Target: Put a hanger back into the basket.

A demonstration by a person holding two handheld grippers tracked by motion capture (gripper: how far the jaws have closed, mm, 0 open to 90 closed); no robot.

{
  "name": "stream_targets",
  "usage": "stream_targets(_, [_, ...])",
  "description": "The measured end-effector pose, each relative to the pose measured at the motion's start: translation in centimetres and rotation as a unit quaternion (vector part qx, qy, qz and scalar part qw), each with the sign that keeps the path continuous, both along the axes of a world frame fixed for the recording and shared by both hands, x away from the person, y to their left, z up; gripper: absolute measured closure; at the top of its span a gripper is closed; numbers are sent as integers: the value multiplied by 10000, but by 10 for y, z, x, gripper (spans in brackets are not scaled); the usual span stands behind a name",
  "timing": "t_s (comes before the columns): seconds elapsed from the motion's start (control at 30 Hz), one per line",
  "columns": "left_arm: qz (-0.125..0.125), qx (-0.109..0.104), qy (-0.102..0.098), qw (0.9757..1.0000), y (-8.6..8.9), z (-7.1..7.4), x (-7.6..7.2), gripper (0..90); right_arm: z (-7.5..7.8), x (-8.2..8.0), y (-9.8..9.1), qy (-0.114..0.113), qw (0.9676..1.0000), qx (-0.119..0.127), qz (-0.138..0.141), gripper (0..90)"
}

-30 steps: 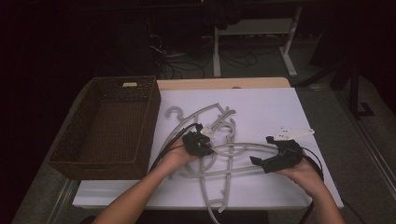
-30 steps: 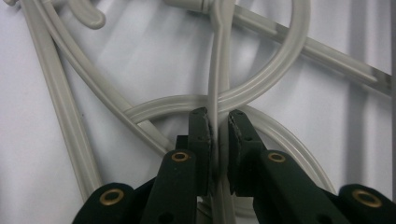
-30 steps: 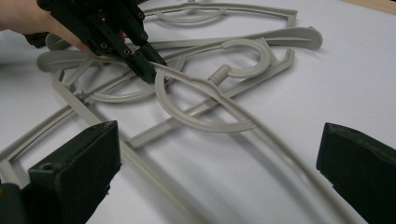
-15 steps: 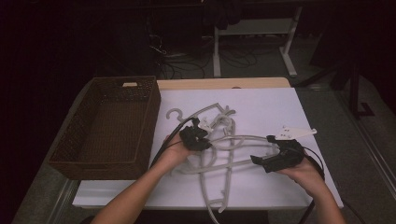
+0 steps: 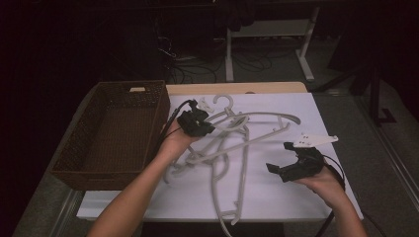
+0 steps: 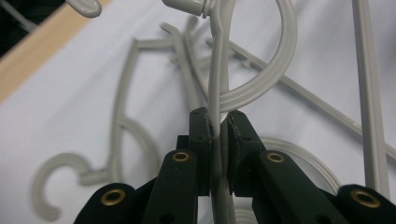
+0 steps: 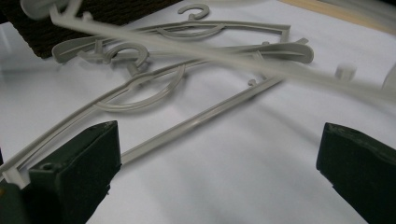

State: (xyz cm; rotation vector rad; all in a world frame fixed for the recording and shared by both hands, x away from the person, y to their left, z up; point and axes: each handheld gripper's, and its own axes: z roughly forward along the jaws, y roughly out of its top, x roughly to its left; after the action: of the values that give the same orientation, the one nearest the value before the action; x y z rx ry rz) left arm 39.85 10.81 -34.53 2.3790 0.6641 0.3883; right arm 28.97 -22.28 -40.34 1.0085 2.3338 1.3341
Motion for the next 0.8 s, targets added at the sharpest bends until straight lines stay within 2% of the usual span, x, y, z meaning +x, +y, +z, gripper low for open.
stream_targets(0.23, [146,-16,-209,9997,15,43,5,822,-8,3,1,54,10000,0,-62,0])
stream_targets(0.43, [259,46,-355,9990,36,74,10,822,-15,4,3,135,9999,-46,-65,0])
stream_targets(0.63, [389,3,-445,9983,67,97,13,822,-32,1,6,339,9993,-104,-74,0])
stream_targets(0.73, [468,-38,-478,9978,84,104,14,822,-35,0,6,380,9991,-154,-71,0])
stream_targets(0.77, [468,-38,-478,9978,84,104,14,822,-35,0,6,380,9991,-154,-71,0])
stream_targets(0.8, [530,-35,-538,9971,97,108,14,822,-35,0,6,386,9991,-163,-76,0])
